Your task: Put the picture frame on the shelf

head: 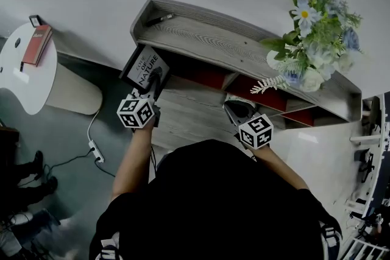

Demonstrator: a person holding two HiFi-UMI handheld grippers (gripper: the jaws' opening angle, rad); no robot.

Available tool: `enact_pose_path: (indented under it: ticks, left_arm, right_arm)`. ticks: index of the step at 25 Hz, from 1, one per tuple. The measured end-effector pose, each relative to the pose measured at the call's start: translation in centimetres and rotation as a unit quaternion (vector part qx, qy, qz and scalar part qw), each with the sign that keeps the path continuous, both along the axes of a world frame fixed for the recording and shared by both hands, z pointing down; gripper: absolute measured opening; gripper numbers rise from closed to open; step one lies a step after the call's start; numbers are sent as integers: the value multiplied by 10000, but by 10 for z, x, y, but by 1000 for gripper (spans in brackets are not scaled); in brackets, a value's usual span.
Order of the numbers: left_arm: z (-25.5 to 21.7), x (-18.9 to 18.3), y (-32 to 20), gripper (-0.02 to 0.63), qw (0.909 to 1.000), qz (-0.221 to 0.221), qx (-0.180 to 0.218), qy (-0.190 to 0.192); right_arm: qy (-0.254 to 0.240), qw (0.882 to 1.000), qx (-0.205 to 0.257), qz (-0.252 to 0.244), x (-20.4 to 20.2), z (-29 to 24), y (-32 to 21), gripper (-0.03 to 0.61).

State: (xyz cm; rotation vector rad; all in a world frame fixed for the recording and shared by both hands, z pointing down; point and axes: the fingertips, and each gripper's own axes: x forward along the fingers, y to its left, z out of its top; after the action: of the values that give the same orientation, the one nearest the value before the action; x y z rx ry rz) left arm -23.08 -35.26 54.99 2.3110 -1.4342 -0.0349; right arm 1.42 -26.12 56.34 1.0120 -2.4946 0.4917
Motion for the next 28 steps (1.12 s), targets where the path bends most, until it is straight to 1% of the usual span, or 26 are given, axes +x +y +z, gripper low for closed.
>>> enact_pose_path:
  ticks: [4, 12, 17, 22, 28]
  left_arm:
    - [4, 1, -7, 28, 9999, -84, -58, -110]
    - [7, 7, -21, 28, 9997, -220, -28, -121]
    - [6, 11, -31, 28, 9995, -278, 12, -127]
    - [5, 10, -37, 28, 9989, -433, 76, -157]
    - [6, 14, -47, 28, 9981, -546, 143, -245]
  right_arm:
    - [-9, 10000, 27, 44, 2, -3, 1, 14]
    - [14, 9999, 46, 112, 7, -5, 4, 14]
    - [-1, 9998, 73, 189, 11, -7, 5, 14]
    - [11, 9997, 80, 219, 13, -8, 7, 14]
    - [18, 9996, 45, 265, 17, -5, 10, 14]
